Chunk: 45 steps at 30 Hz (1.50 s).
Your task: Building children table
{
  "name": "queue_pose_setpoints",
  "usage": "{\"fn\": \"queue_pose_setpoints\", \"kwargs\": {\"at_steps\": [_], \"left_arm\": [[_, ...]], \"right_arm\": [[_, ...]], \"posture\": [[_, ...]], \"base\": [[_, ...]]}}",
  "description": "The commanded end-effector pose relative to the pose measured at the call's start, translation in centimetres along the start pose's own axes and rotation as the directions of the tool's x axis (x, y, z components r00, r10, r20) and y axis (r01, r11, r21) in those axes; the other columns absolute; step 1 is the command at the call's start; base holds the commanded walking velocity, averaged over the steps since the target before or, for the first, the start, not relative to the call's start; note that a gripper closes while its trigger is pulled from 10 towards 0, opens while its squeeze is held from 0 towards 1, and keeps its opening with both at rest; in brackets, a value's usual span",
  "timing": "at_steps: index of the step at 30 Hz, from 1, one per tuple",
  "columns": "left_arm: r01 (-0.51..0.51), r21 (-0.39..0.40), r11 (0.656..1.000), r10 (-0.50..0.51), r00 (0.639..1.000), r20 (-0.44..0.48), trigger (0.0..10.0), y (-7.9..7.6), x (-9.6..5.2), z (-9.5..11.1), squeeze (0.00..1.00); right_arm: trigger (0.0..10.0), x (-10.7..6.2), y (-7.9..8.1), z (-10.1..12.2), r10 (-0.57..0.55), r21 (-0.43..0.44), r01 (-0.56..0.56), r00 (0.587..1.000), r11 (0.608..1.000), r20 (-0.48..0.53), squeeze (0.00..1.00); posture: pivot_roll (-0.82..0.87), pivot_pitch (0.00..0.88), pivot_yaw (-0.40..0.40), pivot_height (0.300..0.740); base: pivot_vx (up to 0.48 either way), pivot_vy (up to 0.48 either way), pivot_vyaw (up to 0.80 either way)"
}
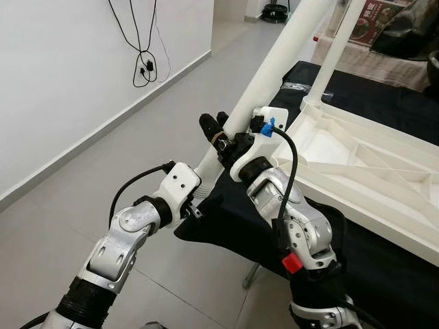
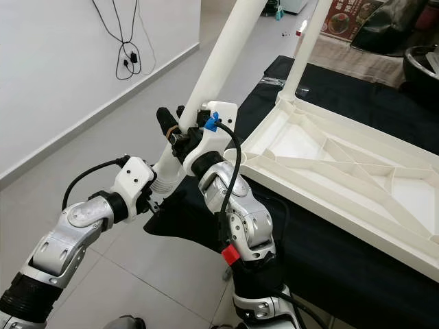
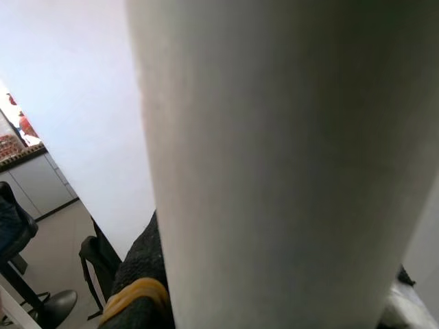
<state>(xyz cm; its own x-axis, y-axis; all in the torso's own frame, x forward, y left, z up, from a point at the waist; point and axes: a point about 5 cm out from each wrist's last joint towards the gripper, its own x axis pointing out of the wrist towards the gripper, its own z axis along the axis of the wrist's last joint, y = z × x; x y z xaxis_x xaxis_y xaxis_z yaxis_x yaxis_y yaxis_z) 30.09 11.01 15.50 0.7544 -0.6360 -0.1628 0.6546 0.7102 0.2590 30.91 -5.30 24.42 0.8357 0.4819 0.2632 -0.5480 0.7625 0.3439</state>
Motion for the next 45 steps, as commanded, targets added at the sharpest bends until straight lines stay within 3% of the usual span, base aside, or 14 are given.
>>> {"fn": "queue_pose_setpoints", "kwargs": {"at_steps": [1, 12, 42, 43, 44, 45], "left_arm": [[0.033, 0.016, 0.999, -0.033, 0.999, -0.017, 10.0, -0.4, 0.2, -0.3, 0.0], [0.061, 0.032, 0.998, -0.062, 0.997, 0.034, 10.0, -0.5, 0.7, 1.2, 0.0], [0.104, 0.023, 0.994, -0.104, 0.995, 0.01, 10.0, -0.8, 0.7, 0.5, 0.0], [0.1, 0.02, 0.995, -0.1, 0.995, 0.009, 4.5, -0.8, 0.7, 0.4, 0.0], [0.097, 0.018, 0.995, -0.097, 0.995, 0.009, 4.5, -0.8, 0.7, 0.4, 0.0], [0.103, 0.02, 0.995, -0.103, 0.995, 0.008, 0.0, -0.8, 0.7, 0.3, 0.0]], "right_arm": [[10.0, -0.1, 0.7, 0.8, 0.034, -0.001, -0.034, 0.999, 0.999, 0.035, 0.0], [10.0, -0.3, 0.7, 0.2, 0.04, -0.024, -0.04, 0.999, 0.999, 0.017, 0.0], [10.0, -0.6, 0.8, -0.7, 0.054, -0.061, -0.054, 0.999, 0.997, -0.011, 0.0], [10.0, -0.6, 0.8, -0.6, 0.053, -0.059, -0.054, 0.999, 0.997, -0.011, 0.0], [10.0, -0.6, 0.8, -0.6, 0.053, -0.057, -0.054, 0.999, 0.997, -0.01, 0.0], [10.0, -0.6, 0.8, -0.6, 0.054, -0.059, -0.054, 0.999, 0.997, -0.01, 0.0]], "posture": [[0.13, 0.082, -0.074, 0.74], [0.13, 0.081, -0.074, 0.74], [0.13, 0.077, -0.075, 0.74], [0.13, 0.077, -0.074, 0.74], [0.13, 0.077, -0.074, 0.74], [0.13, 0.077, -0.073, 0.74]], "base": [[0.0, 0.0, 0.0], [0.0, 0.0, 0.0], [0.0, 0.0, 0.0], [0.0, 0.0, 0.0], [0.0, 0.0, 0.0], [0.0, 0.0, 0.0]]}}
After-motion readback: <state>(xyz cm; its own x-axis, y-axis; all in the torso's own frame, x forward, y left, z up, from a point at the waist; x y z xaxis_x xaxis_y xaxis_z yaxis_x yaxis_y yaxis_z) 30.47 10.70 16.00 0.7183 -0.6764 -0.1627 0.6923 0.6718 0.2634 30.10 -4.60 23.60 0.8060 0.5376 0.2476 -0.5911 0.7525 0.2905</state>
